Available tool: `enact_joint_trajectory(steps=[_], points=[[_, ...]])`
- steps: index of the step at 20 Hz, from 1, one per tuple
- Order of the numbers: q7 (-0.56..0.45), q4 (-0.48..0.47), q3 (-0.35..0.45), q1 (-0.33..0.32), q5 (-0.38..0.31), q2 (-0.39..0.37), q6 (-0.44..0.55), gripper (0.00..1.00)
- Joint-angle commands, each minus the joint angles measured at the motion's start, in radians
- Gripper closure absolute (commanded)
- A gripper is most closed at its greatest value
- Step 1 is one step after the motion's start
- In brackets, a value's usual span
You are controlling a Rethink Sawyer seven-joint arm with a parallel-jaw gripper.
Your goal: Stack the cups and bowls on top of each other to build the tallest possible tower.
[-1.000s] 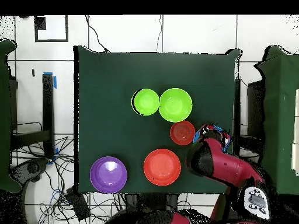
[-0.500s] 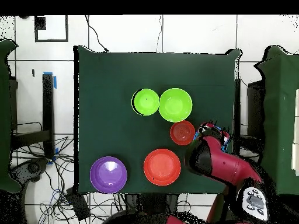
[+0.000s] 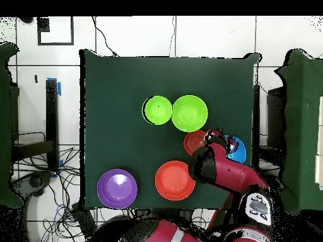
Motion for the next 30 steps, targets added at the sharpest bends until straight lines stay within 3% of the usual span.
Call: enact_joint_trajectory(steps=[1,8,20,30], points=[[0.161,-0.025,0.044,0.048,0.091,0.091,0.049,0.00],[0.142,-0.034,0.047,0.046,0.104,0.116,0.021,0.00],[0.101,-0.019,0.064,-0.053,-0.007,0.157,-0.078,0.00],[0.104,-0.046,0.066,-0.084,-0.012,0.206,-0.121,0.00]])
